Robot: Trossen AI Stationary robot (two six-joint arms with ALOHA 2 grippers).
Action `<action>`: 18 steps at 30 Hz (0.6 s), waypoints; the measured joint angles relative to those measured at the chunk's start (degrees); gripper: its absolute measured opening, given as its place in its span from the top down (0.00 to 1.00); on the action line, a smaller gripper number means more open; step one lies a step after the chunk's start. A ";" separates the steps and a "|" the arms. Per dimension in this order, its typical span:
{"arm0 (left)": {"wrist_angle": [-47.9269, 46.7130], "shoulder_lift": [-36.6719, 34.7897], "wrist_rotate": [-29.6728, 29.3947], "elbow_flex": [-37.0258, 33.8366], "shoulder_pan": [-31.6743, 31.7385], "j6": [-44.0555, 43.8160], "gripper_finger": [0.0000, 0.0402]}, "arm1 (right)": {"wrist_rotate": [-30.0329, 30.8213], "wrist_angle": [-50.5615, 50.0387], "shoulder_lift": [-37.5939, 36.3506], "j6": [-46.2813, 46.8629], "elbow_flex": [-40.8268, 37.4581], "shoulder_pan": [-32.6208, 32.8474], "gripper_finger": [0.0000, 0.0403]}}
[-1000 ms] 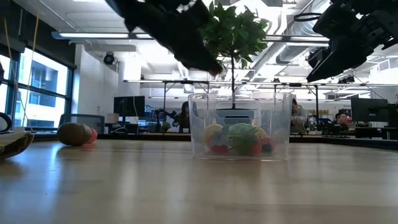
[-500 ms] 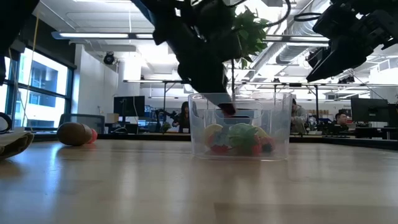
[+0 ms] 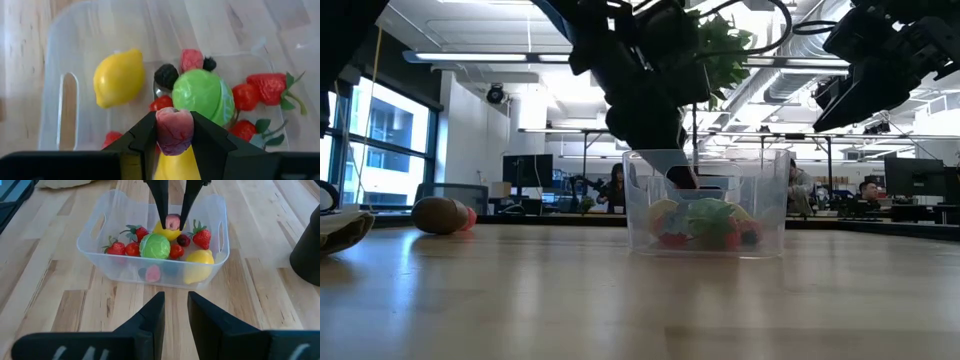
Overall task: Pick and placing Produce into tupperware
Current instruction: Put the pink peach into the transparent container
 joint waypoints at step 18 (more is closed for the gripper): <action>-0.66 0.00 0.49 0.00 0.00 -1.02 0.64 | 0.00 -0.01 0.00 0.00 0.00 0.01 0.82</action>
